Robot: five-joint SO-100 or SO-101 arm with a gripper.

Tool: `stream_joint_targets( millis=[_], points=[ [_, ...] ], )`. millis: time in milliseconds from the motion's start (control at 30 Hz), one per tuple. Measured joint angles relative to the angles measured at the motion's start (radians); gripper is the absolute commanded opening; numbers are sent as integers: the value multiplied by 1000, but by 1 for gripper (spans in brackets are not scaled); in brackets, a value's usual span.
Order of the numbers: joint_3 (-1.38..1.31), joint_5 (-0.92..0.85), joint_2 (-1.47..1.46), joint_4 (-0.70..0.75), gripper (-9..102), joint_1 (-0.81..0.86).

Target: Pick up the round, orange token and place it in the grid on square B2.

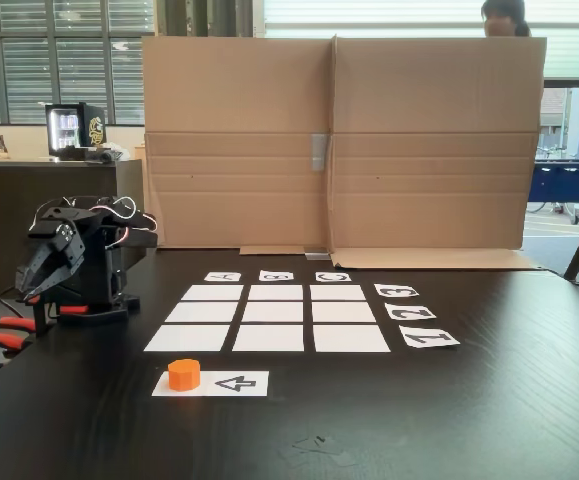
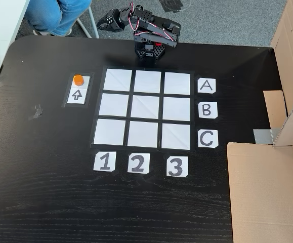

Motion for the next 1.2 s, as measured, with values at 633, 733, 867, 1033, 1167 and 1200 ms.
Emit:
stream_joint_targets(
  millis=[633, 733, 867, 1033, 1167, 1200],
  points=[
    [9, -9, 0, -31, -1, 18],
    [9, -9, 0, -31, -1, 18],
    [9, -9, 0, -31, -1, 18],
    [9, -9, 0, -31, -1, 18],
    [9, -9, -3, -55, 0, 18],
    [6, -9, -15, -61, 0, 18]
  ],
)
